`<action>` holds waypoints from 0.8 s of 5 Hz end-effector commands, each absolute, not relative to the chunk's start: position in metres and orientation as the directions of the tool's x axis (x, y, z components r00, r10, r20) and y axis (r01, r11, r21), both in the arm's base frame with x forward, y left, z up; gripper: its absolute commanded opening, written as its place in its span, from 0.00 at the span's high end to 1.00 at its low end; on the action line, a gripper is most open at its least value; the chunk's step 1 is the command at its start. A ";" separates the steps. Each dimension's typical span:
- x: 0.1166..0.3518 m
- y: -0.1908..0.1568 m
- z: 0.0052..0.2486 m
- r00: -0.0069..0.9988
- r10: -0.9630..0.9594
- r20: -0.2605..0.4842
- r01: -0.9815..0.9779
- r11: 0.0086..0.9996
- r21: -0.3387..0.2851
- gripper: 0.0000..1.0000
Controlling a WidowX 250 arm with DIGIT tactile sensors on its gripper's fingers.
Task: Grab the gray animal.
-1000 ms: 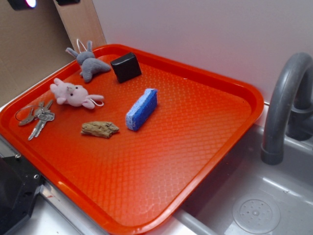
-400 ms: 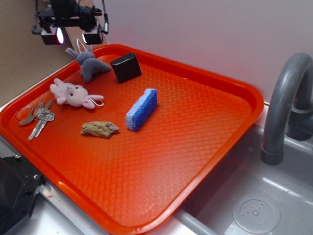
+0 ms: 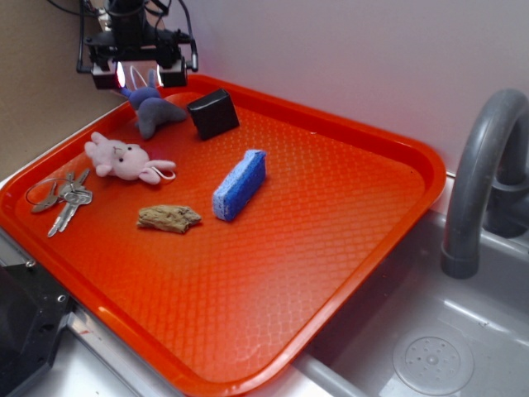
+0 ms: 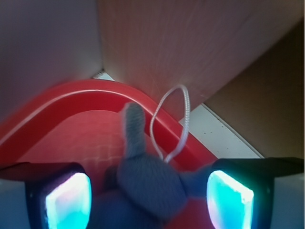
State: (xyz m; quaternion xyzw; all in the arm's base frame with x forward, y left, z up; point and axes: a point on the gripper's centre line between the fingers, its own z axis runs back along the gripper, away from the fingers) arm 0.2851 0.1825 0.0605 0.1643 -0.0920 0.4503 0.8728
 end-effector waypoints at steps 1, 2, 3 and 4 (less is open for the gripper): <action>0.279 0.201 0.068 0.594 0.780 0.199 -0.805 0.575 0.149 1.00; 0.281 0.195 0.071 0.646 0.742 0.180 -0.762 0.638 0.108 1.00; 0.284 0.172 0.095 0.796 0.578 0.180 -0.604 0.779 0.167 1.00; 0.276 0.130 0.131 0.909 0.371 0.191 -0.409 0.881 0.236 1.00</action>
